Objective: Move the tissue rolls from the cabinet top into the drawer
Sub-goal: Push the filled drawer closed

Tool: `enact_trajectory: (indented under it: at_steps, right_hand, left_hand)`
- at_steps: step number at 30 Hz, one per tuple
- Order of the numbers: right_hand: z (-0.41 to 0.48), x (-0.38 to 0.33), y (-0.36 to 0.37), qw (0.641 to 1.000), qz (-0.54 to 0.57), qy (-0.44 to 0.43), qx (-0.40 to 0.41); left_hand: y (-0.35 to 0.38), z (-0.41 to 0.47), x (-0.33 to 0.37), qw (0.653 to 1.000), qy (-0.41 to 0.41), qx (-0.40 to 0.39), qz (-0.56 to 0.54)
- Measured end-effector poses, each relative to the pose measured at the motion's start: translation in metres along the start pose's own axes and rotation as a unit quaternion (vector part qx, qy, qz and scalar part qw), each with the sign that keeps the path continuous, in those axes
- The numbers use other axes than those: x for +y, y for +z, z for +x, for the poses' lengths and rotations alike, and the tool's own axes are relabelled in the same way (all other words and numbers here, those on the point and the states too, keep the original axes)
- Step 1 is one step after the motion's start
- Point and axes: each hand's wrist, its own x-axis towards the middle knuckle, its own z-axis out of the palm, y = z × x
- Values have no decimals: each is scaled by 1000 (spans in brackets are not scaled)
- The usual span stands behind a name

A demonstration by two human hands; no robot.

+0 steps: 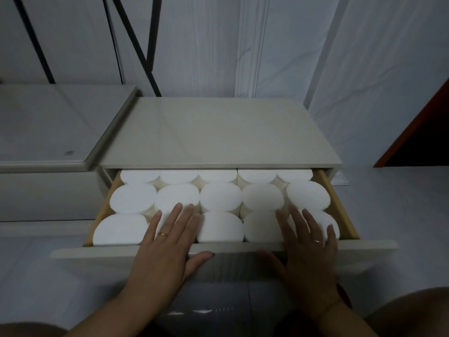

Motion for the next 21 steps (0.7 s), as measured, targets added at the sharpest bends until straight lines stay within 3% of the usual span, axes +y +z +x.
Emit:
enact_trajectory:
  at_steps: [21]
  right_hand:
    - [118,3,25,997,9,-22,68]
  left_hand:
    - [19,108,-39,998,-7,60,10]
